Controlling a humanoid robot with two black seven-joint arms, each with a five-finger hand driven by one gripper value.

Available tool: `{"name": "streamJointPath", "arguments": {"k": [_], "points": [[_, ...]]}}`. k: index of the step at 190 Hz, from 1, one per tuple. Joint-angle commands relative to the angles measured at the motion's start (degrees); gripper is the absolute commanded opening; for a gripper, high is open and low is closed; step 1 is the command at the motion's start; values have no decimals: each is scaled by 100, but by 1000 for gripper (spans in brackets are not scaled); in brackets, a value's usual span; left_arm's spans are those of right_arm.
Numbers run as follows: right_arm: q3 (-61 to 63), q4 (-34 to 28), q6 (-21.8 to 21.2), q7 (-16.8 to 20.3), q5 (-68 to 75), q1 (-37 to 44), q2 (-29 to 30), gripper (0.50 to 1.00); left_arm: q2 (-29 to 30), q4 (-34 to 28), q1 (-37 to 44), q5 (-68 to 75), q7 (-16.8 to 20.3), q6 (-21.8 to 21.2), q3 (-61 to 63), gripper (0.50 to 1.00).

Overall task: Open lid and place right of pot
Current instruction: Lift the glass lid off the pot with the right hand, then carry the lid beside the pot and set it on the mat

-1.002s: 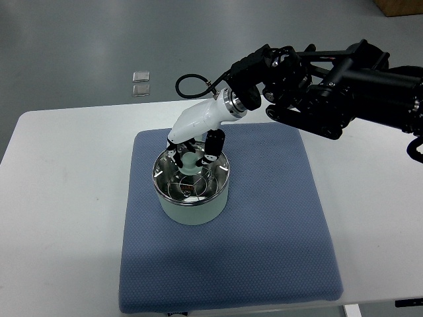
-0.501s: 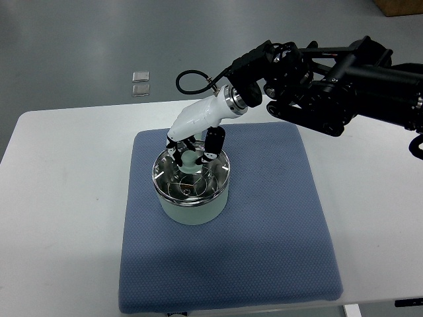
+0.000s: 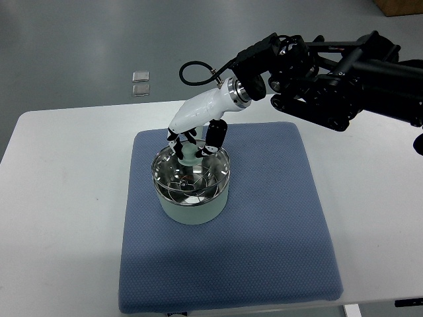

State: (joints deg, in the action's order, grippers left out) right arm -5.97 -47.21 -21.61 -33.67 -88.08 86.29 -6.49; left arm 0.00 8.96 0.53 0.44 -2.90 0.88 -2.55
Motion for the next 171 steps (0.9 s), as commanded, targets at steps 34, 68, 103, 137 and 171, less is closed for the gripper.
{"name": "streamJointPath", "arguments": {"k": [34, 68, 103, 137, 171], "points": [[-1, -7, 8, 1, 98, 37, -63, 500, 0, 0, 0, 0, 0, 0, 0, 1000], [8, -7, 8, 1, 133, 45, -107, 500, 0, 0, 0, 0, 0, 0, 0, 1000], [8, -7, 8, 1, 221, 160, -168, 500, 0, 0, 0, 0, 0, 0, 0, 1000], [-1, 19, 34, 9, 221, 221, -204, 500, 0, 0, 0, 0, 0, 0, 0, 1000], [-1, 248, 78, 36, 213, 212, -379, 500, 0, 0, 0, 0, 0, 0, 0, 1000]]}}
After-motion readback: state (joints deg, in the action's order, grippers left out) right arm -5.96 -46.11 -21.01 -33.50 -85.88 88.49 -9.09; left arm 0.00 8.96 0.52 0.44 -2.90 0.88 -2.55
